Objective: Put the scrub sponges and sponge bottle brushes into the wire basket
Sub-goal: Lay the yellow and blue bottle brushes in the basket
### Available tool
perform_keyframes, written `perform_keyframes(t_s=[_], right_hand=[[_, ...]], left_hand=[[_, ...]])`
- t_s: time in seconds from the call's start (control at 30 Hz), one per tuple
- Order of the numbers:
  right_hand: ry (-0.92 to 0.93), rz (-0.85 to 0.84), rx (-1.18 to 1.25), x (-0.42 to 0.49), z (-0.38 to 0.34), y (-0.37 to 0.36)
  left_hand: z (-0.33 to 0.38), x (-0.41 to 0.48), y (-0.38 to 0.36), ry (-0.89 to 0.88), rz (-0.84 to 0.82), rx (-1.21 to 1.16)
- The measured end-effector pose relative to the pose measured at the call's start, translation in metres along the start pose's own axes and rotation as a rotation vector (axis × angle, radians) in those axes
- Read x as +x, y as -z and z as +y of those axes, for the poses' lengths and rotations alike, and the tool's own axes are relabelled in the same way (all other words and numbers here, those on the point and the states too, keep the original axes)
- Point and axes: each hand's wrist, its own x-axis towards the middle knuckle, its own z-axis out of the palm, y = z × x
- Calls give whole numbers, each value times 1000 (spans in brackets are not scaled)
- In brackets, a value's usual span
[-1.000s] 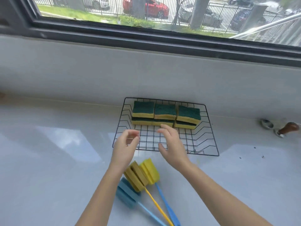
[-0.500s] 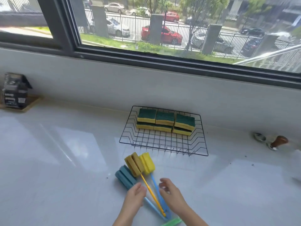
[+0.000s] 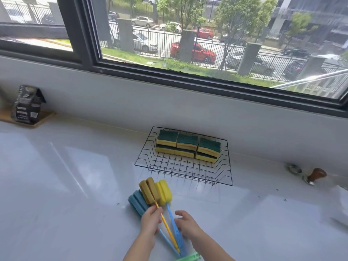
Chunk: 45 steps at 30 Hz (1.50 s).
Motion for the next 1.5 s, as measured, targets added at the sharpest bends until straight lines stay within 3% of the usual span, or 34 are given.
perform_keyframes(t_s=[0.1, 0.3, 0.5, 0.67, 0.97, 1.13, 1.37, 1.5], right_hand=[[-19, -32, 48, -2, -3, 1], [120, -48, 47, -5, -11, 10], [109, -29, 119, -9, -40, 33], [193, 51, 60, -3, -81, 64], [361, 166, -197, 56, -149, 106], [297, 138, -313, 106, -162, 116], [255, 5, -499, 161, -161, 122], [274, 26, -591, 182, -157, 121]], left_hand=[[-6, -4, 5, -17, 40, -63], [-7, -7, 10, -80, 83, -56], [22, -9, -1, -209, 62, -68], [54, -10, -18, -210, 9, -141], [111, 29, -69, -61, -58, -348], [127, 68, -102, 156, -19, -576], [133, 118, -134, 367, 21, -662], [137, 138, -140, 463, -6, -711]])
